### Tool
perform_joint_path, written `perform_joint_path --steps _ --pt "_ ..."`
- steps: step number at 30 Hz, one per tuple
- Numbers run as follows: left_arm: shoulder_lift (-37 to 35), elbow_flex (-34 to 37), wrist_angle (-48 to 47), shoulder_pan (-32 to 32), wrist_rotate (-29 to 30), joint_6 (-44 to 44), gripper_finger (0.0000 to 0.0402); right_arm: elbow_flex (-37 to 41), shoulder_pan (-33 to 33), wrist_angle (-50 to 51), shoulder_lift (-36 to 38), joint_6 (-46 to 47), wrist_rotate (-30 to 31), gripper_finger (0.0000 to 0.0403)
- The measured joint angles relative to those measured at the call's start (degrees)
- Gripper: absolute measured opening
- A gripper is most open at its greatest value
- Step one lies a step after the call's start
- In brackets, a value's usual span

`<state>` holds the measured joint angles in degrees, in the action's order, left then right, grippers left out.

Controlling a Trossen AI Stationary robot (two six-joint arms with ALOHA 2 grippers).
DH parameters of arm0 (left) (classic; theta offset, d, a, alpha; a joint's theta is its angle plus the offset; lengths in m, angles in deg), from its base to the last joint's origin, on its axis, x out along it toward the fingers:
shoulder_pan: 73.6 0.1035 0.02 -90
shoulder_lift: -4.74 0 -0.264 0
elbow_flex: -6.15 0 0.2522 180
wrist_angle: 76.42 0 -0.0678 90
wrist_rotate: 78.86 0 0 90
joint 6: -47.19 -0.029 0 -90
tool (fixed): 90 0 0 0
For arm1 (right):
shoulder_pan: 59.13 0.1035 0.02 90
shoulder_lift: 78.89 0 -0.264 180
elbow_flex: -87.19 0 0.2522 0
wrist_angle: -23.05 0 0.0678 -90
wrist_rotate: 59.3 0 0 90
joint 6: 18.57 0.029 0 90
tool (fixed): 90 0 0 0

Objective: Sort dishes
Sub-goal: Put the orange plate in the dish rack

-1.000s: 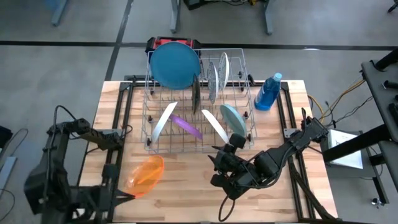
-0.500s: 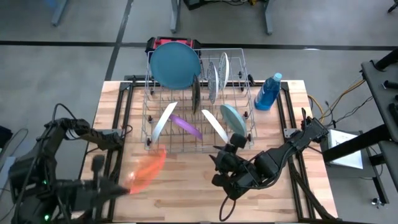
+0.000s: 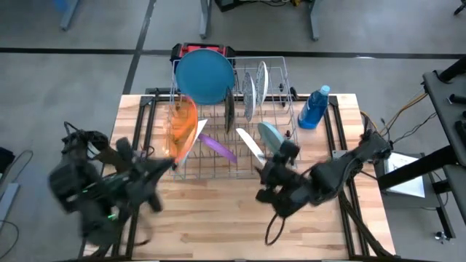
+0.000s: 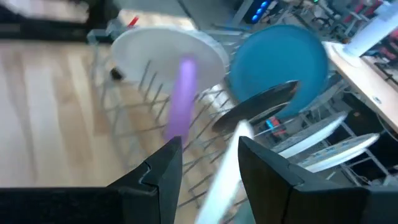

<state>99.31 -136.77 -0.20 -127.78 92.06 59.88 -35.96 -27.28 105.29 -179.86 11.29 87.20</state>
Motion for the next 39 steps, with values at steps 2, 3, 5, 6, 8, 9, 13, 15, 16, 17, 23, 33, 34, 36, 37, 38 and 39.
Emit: perform_joint_path --steps 2,3,5,6,8,9,13,15,16,17,23,33,34,36,37,38,39 --pt "0.0 1.6 0.1 4.2 2.8 -3.9 0.0000 -0.2 -1.6 -0.4 2.7 -1.2 0.0 0.0145" --pt "0.0 2.7 0.0 6.6 4.0 -6.1 0.0000 -0.4 -2.6 -0.9 4.3 -1.6 0.0 0.0146" --pt "0.0 4.9 0.0 11.5 6.2 -9.9 0.0000 -0.7 -5.1 -2.5 7.5 -3.1 -1.0 0.0148" --pt "0.0 6.0 0.0 13.7 7.2 -11.2 0.0000 -0.7 -6.6 -4.1 9.3 -4.5 -2.7 0.0149" --pt "0.0 8.0 0.0 17.9 8.7 -13.2 0.0000 -0.8 -10.2 -8.2 12.8 -6.6 -7.3 0.0147" --pt "0.0 8.9 0.0 20.0 8.9 -14.4 0.0000 -0.8 -12.1 -10.5 14.6 -7.4 -10.3 0.0146" --pt "0.0 12.6 0.0 26.9 9.2 -17.3 0.0000 -0.7 -20.2 -21.7 20.0 -6.2 -23.2 0.0144" --pt "0.0 14.6 0.0 29.0 9.2 -18.2 0.0000 -0.7 -24.2 -26.0 21.5 -6.0 -32.4 0.0146" --pt "0.0 15.5 0.0 29.7 9.2 -18.4 0.0000 -0.7 -25.9 -27.7 21.8 -6.0 -36.3 0.0148" --pt "0.0 16.6 0.0 30.3 9.2 -18.8 0.0000 -0.7 -27.4 -29.2 22.0 -6.0 -39.5 0.0151" --pt "0.9 22.4 2.5 30.6 9.1 -22.9 0.0000 -0.6 -31.4 -33.0 19.4 -10.9 -46.6 0.0163" --pt "4.8 26.0 3.3 30.4 9.1 -25.7 0.0000 -0.6 -32.5 -34.0 14.0 -25.2 -48.0 0.0153" --pt "5.1 26.0 3.4 30.4 9.1 -25.6 0.0000 -0.6 -32.9 -34.1 13.6 -25.9 -47.7 0.0150" --pt "5.4 26.0 3.5 30.4 9.1 -25.2 0.0000 -0.6 -33.9 -34.4 13.2 -26.3 -47.7 0.0146" --pt "5.6 26.0 3.6 30.4 9.1 -25.2 0.0000 -0.7 -34.4 -34.4 12.9 -26.1 -47.7 0.0144" --pt "5.6 26.0 3.7 30.4 9.1 -25.1 0.0000 -0.9 -35.0 -34.5 12.7 -25.9 -48.1 0.0141" --pt "5.6 26.0 3.7 30.4 9.1 -25.1 0.0000 -1.0 -35.7 -34.6 12.7 -25.6 -49.1 0.0139"
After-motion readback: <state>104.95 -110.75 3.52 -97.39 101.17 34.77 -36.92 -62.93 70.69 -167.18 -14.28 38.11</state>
